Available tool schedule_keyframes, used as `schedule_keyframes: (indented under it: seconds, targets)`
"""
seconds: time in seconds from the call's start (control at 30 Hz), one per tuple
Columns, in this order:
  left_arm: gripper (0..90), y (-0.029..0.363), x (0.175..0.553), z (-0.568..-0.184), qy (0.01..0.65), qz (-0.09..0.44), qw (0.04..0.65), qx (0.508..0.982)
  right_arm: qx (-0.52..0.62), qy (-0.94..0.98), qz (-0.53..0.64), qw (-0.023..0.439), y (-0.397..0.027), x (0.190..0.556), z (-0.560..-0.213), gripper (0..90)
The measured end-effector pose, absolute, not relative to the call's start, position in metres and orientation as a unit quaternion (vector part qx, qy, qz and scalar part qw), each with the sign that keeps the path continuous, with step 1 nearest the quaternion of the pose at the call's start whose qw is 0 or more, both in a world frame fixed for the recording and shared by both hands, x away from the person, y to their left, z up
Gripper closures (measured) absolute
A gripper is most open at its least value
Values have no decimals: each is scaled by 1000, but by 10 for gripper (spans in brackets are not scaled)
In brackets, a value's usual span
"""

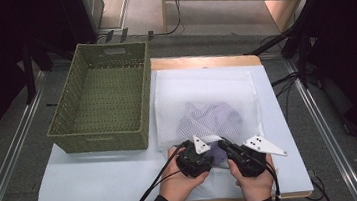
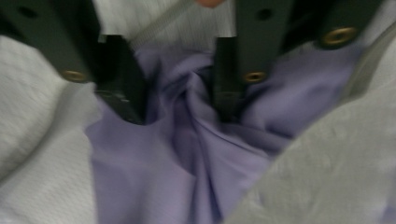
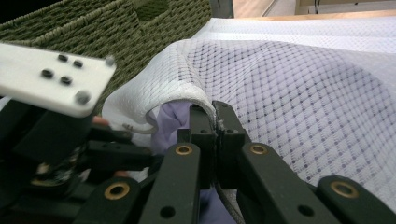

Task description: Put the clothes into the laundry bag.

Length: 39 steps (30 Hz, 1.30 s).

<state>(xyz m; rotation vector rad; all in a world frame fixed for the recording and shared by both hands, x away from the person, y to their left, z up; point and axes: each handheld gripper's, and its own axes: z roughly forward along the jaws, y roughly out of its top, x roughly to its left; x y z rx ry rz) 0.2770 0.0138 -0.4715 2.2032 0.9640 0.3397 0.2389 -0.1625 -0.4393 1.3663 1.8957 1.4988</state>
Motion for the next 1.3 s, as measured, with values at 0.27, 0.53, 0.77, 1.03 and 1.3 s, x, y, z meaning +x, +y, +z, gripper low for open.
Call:
schedule_keyframes:
  seconds: [0.27, 0.53, 0.77, 1.03, 1.3]
  targets:
    - [870, 5, 308, -475, 388, 197, 341, 833, 489, 676, 522, 176, -162, 241, -445, 885]
    - [834, 20, 330, -478, 484, 167, 383, 769, 498, 691, 498, 165, -160, 245, -453, 885]
    - [559, 39, 303, -467, 444, 131, 427, 776, 502, 688, 498, 163, -163, 246, -454, 885]
    - [491, 17, 291, -472, 404, 143, 386, 817, 502, 688, 498, 163, -161, 247, -454, 885]
    - [839, 9, 316, -472, 435, 189, 342, 811, 503, 687, 499, 161, -163, 247, -455, 885]
